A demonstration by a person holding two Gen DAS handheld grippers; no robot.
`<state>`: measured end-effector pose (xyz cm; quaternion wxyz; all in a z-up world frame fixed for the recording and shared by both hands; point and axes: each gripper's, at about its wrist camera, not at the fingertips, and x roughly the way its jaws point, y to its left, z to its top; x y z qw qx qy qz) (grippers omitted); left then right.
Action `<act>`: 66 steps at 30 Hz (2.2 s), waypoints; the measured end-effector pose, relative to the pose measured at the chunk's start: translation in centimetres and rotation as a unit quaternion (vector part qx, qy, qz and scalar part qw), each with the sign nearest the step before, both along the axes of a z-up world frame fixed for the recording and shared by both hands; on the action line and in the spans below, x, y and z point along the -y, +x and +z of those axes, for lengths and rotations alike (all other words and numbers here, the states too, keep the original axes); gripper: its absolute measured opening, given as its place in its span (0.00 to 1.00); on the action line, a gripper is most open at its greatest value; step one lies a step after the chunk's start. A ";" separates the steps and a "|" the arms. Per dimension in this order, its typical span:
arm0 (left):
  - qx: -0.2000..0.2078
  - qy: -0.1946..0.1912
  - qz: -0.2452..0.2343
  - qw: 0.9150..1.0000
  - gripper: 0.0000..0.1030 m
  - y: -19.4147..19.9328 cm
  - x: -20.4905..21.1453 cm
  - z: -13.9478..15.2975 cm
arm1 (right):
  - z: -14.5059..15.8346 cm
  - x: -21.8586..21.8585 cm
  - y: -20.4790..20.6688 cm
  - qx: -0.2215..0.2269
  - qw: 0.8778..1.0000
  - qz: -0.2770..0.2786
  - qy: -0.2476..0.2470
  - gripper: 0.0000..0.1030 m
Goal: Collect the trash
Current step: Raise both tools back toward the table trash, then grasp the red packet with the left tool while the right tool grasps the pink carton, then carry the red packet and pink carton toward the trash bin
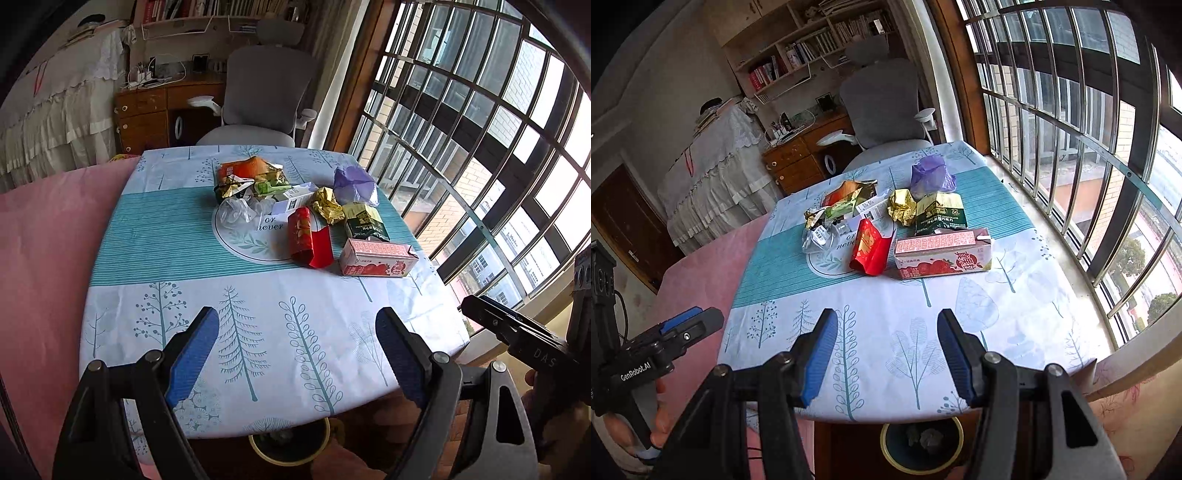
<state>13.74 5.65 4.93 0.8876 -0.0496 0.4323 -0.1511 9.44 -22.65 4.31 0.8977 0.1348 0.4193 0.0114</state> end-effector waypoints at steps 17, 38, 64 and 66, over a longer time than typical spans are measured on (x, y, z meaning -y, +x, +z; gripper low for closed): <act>-0.098 0.053 0.040 0.993 0.83 15.7 6.6 -7.7 | -7.2 1.5 16.6 -0.063 0.923 0.317 -0.207 0.66; -0.200 0.075 0.033 0.976 0.32 23.8 11.7 -16.0 | -11.8 3.6 21.8 -0.167 0.917 0.358 -0.050 0.39; -0.142 0.031 0.071 0.987 0.09 8.3 7.1 -9.7 | -9.7 0.8 16.3 -0.188 0.952 0.241 0.004 0.38; -0.137 0.028 0.071 0.988 0.09 7.1 5.9 -9.5 | -9.7 0.0 15.4 -0.191 0.954 0.230 0.003 0.38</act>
